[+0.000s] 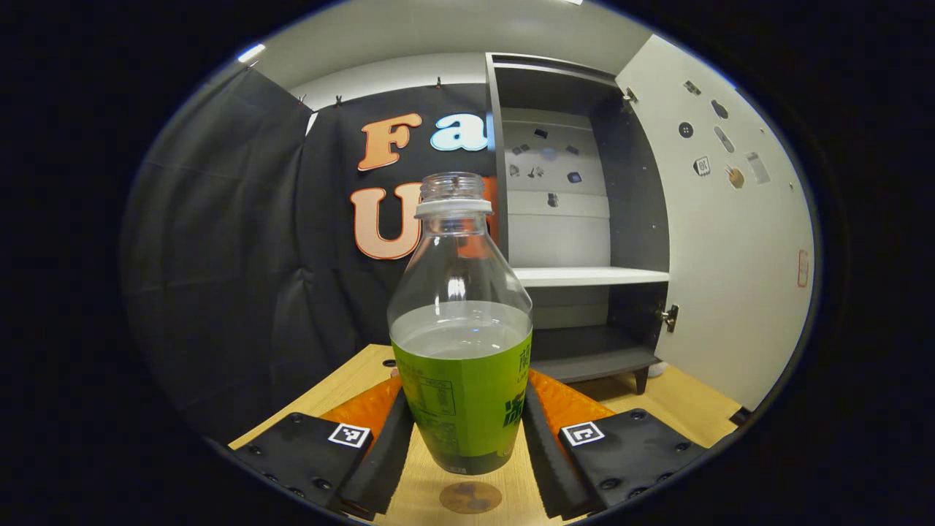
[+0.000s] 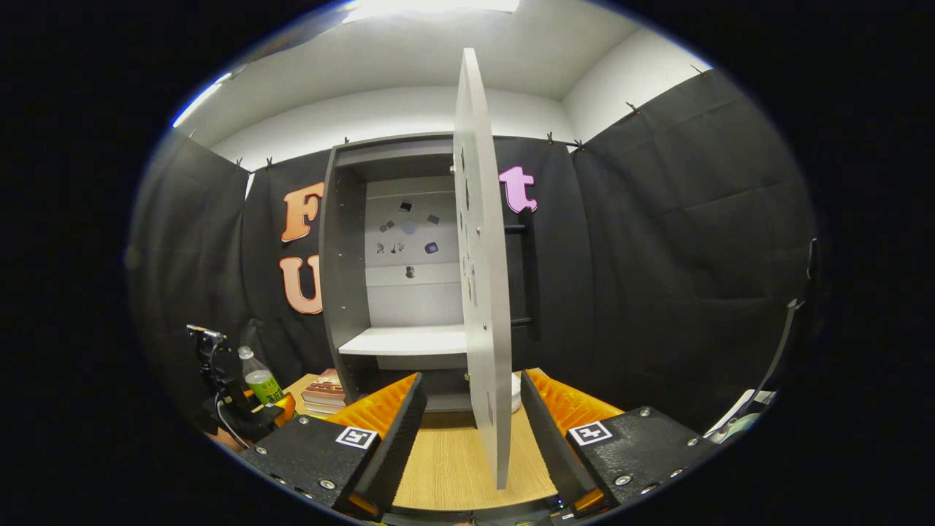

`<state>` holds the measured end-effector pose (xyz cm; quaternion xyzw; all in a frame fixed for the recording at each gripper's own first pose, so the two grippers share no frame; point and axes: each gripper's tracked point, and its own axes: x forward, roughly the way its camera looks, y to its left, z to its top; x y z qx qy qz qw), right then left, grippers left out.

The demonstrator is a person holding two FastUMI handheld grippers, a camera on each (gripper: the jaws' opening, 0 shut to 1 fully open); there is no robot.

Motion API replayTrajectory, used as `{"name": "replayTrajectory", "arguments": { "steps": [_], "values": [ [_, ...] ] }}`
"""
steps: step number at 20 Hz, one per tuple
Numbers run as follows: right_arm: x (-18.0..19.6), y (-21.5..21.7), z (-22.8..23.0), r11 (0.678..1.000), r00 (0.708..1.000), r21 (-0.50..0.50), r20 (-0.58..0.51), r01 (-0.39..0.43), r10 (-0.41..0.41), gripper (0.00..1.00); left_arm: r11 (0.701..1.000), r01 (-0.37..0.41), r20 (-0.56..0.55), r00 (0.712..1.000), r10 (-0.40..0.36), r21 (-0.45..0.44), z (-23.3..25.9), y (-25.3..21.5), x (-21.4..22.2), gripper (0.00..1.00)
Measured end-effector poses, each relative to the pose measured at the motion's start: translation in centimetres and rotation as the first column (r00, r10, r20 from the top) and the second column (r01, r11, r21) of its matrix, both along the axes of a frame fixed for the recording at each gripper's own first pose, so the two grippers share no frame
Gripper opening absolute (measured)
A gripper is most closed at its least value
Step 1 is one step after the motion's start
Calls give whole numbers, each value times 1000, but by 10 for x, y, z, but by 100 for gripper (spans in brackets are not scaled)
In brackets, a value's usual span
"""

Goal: Open the cabinet door with the right hand, grasp the bottle in the cabinet with the left hand and place it on the coaster, then close the cabinet door with the right hand.

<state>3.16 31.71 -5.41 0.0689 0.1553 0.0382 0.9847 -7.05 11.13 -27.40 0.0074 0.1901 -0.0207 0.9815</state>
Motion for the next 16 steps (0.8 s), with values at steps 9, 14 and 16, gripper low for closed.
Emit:
{"name": "replayTrajectory", "arguments": {
  "steps": [9, 14, 16],
  "values": [
    [18, 37, -15, 997, 996, -23, -49, -75, 74, 81, 998, 27, -49, 998, -24, 50, -74, -2, -14, 80],
    [29, 58, -32, 991, 987, -23, -101, -130, 127, 81, 996, 41, -117, 993, -32, 79, -128, 0, -28, 81],
    [34, 65, -35, 990, 985, -15, -99, -144, 142, 81, 995, 45, -126, 991, -35, 84, -140, 0, -32, 81]
  ]
}}
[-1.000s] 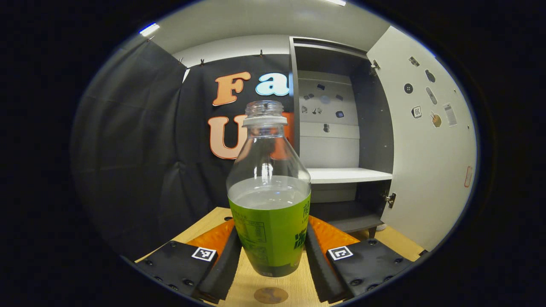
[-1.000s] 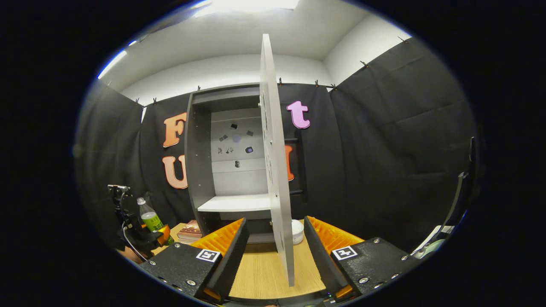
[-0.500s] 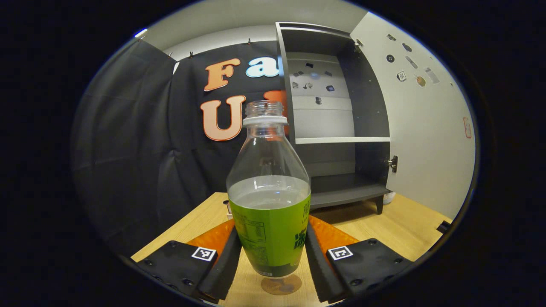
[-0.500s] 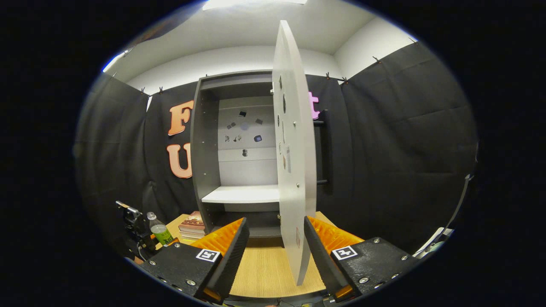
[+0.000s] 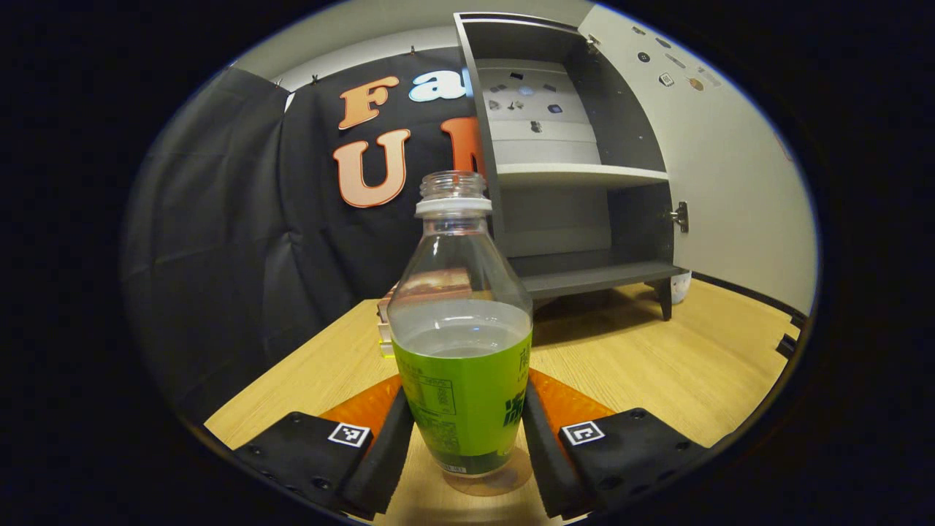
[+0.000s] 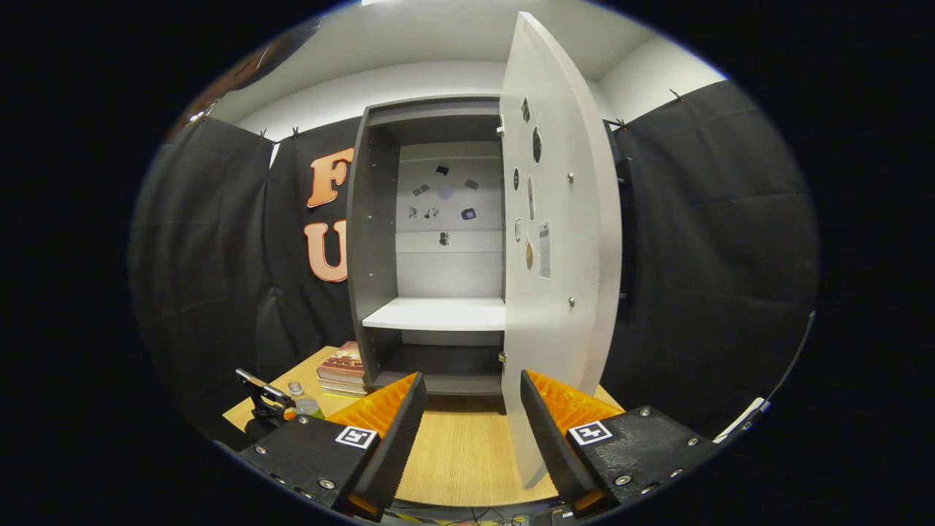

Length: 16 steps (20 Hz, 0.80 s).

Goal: Open the cabinet door with the right hand, grasp the bottle in the cabinet with the left hand and place it on the coaster, then close the cabinet door with the right hand.

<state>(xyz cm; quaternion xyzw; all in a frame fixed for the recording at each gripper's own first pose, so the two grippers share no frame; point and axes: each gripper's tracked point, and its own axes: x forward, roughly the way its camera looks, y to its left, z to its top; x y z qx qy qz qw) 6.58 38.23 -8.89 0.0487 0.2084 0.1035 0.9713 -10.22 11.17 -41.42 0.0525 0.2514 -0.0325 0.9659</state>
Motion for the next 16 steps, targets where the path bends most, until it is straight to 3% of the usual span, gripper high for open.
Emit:
{"name": "replayTrajectory", "arguments": {
  "steps": [11, 14, 15, 16],
  "values": [
    [7, 27, -42, 999, 992, 0, -120, -41, 40, 81, 1000, 8, -28, 1000, -8, -11, -34, -7, -17, 81],
    [10, 37, -33, 998, 994, 9, -95, -62, 63, 81, 1000, 22, -73, 997, -21, 12, -44, -4, -23, 85],
    [9, 39, -30, 997, 994, 6, -86, -72, 72, 81, 1000, 25, -73, 997, -24, 8, -41, -4, -23, 94],
    [7, 40, -27, 997, 994, 7, -78, -78, 79, 81, 1000, 26, -71, 997, -26, 6, -37, -3, -23, 97]
  ]
}}
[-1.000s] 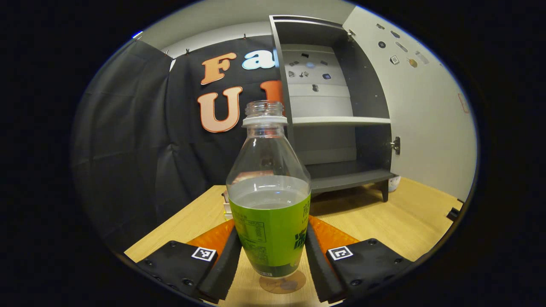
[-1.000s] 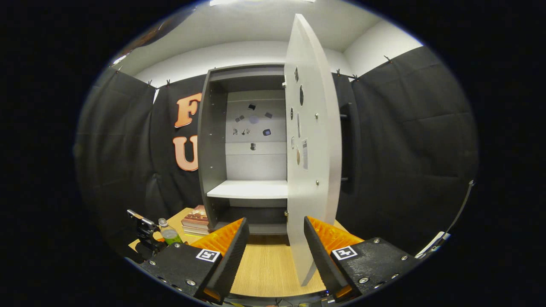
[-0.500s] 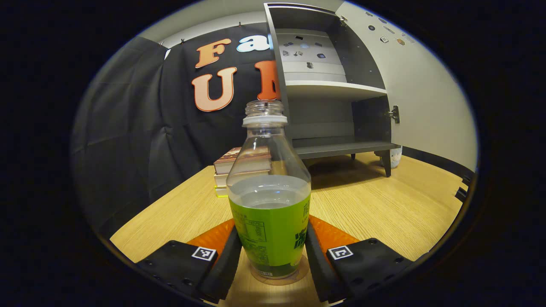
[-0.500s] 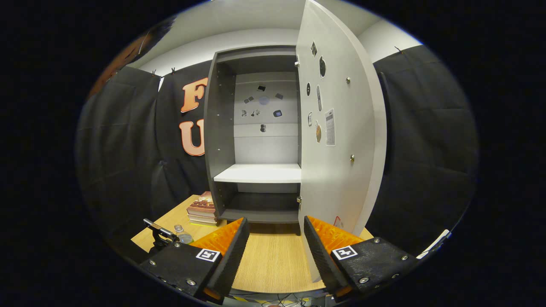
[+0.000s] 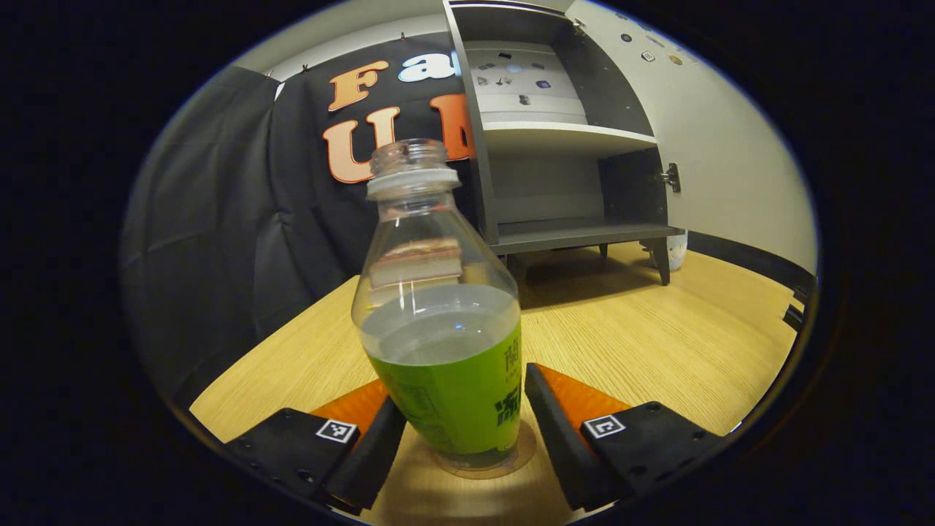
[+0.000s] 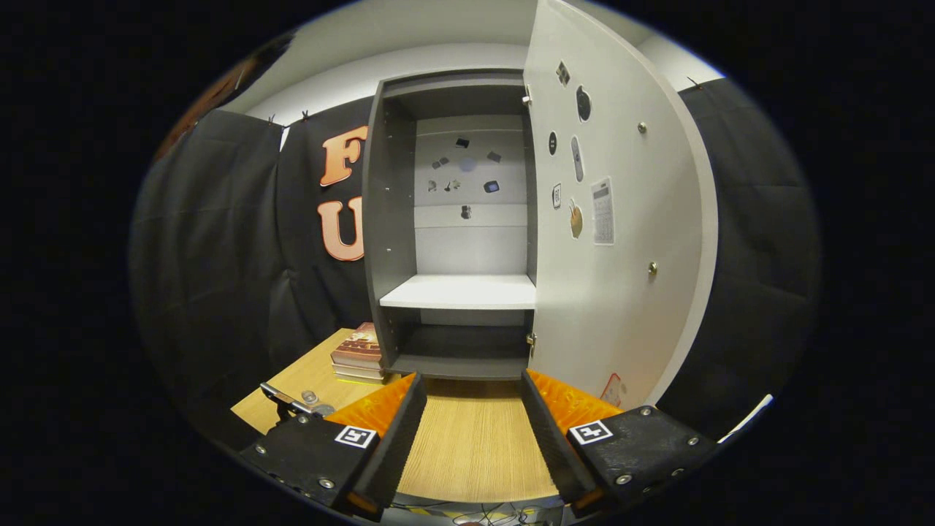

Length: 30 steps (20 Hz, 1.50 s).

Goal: Open the cabinet door with the right hand, grasp the bottle in the cabinet with the left hand and place it on the coaster, then close the cabinet door with the right hand.

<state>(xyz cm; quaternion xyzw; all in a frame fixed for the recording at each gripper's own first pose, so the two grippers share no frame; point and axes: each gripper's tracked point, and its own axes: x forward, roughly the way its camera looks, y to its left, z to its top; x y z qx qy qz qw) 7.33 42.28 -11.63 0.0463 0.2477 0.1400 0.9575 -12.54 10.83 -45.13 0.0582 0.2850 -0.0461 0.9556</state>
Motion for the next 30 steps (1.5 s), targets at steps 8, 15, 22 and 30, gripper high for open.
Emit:
{"name": "replayTrajectory", "arguments": {
  "steps": [8, 15, 22, 30],
  "values": [
    [-20, -30, 23, 997, 996, 12, 40, 75, -75, 81, 1000, -15, 1, 1000, 15, 4, 42, -1, 8, 98],
    [-40, -90, 53, 981, 975, 23, 100, 195, -196, 81, 999, -45, 42, 998, 45, -2, 100, 0, 21, 98],
    [-22, -160, 63, 954, 943, 57, 142, 294, -300, 81, 1000, -6, 108, 994, 5, 7, 165, -23, 37, 98],
    [31, -201, 56, 943, 940, 151, 127, 298, -317, 81, 999, -38, 105, 994, 37, 12, 202, -41, 36, 100]
  ]
}}
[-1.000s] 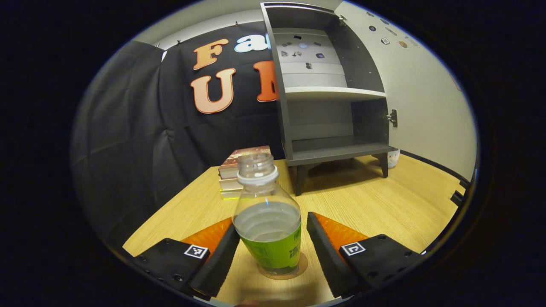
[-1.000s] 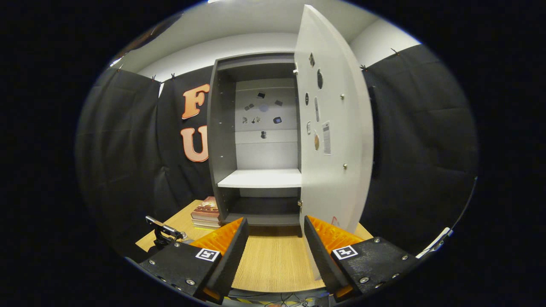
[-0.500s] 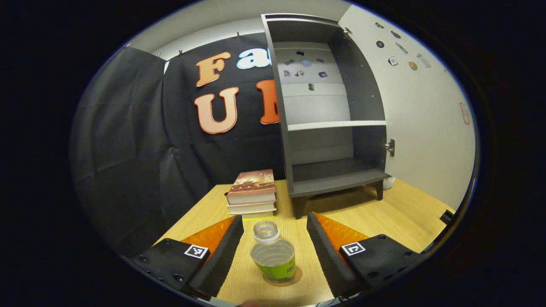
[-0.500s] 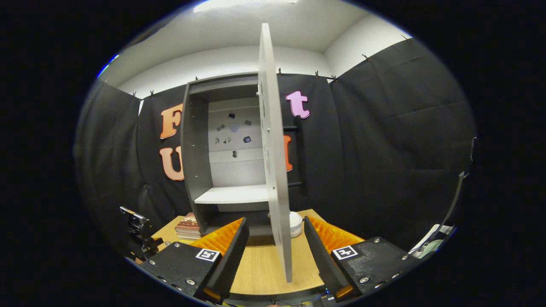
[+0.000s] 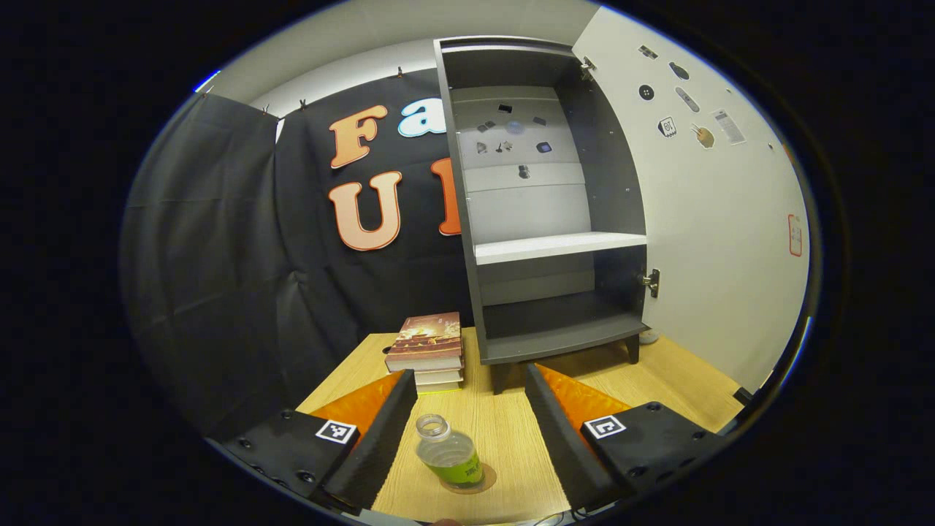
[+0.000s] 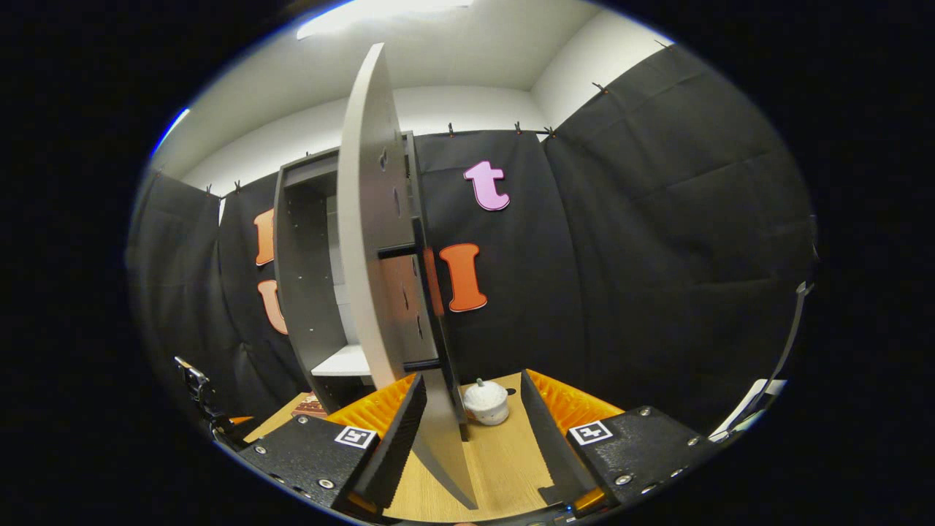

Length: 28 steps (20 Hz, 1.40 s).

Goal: Open the cabinet door with the right hand, grasp the bottle in the cabinet with the left hand and place it on the coaster, then close the cabinet door with the right hand.

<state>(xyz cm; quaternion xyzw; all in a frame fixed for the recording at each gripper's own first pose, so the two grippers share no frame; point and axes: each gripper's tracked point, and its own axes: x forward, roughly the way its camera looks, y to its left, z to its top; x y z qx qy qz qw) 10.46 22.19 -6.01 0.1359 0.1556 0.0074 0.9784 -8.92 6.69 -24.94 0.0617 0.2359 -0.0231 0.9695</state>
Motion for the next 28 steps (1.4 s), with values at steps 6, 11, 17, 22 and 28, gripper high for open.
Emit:
{"name": "replayTrajectory", "arguments": {
  "steps": [6, 11, 17, 22, 28],
  "values": [
    [6, -2, 7, 993, 993, 29, 46, -110, 109, 82, 1000, -15, 12, 1000, 15, 16, 22, -10, -1, 100],
    [8, -12, 27, 986, 984, 74, 109, -152, 144, 82, 999, 14, 28, 999, -15, 40, 38, -30, 4, 98],
    [24, -7, 36, 961, 964, 154, 171, -231, 205, 83, 997, 57, 28, 998, -59, 59, 47, -62, 11, 98],
    [26, -11, 50, 917, 940, 247, 222, -313, 261, 84, 995, 70, 39, 997, -73, 76, 58, -78, 15, 98],
    [38, -8, 39, 886, 922, 273, 212, -374, 324, 83, 995, 49, 42, 998, -53, 89, 61, -88, 12, 100]
  ]
}}
